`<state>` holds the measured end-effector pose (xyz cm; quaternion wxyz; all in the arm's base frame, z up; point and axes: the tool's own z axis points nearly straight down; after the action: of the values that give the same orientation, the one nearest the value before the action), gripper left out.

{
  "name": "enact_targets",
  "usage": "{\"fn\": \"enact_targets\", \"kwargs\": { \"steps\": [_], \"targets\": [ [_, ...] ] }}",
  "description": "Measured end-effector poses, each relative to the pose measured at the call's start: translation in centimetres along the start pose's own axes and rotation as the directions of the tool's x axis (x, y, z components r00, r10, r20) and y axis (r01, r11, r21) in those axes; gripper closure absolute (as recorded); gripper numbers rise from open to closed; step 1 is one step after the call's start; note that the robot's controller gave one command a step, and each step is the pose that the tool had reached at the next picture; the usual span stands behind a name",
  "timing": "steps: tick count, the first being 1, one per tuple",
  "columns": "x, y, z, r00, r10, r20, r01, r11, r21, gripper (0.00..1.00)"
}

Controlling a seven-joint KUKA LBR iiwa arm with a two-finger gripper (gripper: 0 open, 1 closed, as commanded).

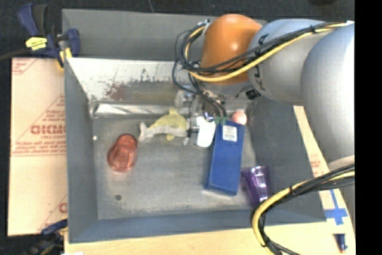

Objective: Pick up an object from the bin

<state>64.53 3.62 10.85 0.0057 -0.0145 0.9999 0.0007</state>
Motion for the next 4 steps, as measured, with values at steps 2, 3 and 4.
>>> {"fn": "enact_targets", "kwargs": {
  "steps": [2, 3, 4],
  "targets": [
    [0.2, 1.6, -0.7, 0.999, -0.033, 0.008, 0.033, 0.999, -0.002, 1.00],
    [0.2, 1.6, -0.7, 0.999, -0.032, 0.008, 0.032, 0.999, -0.003, 1.00],
    [0.2, 1.6, -4.4, 0.982, -0.190, 0.005, 0.190, 0.982, -0.001, 1.00]
  ]
}}
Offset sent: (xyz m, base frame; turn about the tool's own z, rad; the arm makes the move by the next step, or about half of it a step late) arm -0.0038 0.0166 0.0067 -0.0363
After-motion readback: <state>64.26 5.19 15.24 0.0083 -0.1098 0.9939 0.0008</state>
